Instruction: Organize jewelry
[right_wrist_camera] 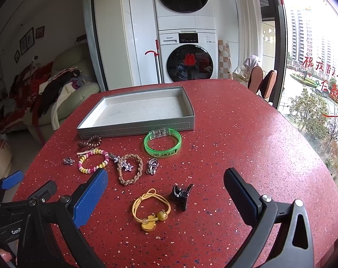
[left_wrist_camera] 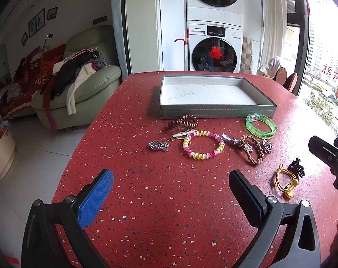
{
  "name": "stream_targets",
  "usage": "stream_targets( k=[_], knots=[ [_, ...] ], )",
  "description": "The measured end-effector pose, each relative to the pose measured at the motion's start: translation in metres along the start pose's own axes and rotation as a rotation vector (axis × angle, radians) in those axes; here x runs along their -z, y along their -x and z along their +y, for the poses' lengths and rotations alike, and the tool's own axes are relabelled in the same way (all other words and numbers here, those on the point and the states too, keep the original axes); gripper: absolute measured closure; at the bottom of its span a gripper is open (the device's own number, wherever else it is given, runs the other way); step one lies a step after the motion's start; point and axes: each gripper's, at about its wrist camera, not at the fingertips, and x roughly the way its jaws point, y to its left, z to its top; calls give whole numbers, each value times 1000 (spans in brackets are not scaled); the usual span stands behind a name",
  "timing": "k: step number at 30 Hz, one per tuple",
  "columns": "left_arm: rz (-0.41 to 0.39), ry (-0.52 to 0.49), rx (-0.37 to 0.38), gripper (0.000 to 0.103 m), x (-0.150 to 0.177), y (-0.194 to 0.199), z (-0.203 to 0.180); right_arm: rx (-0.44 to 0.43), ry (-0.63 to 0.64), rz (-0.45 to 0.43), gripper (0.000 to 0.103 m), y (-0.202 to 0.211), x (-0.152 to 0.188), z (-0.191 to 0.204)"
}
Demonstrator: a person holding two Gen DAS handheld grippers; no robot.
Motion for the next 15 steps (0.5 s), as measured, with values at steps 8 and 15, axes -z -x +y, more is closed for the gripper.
stream_targets(
  k=[8,15],
  knots=[
    [108,-11,-1,0,-19,-35,22,61,-45,134,0,-23,-3,-31],
    [217,40,35,0,-37,-76,41,54,-132,265,0,-47,7,-54]
  ],
)
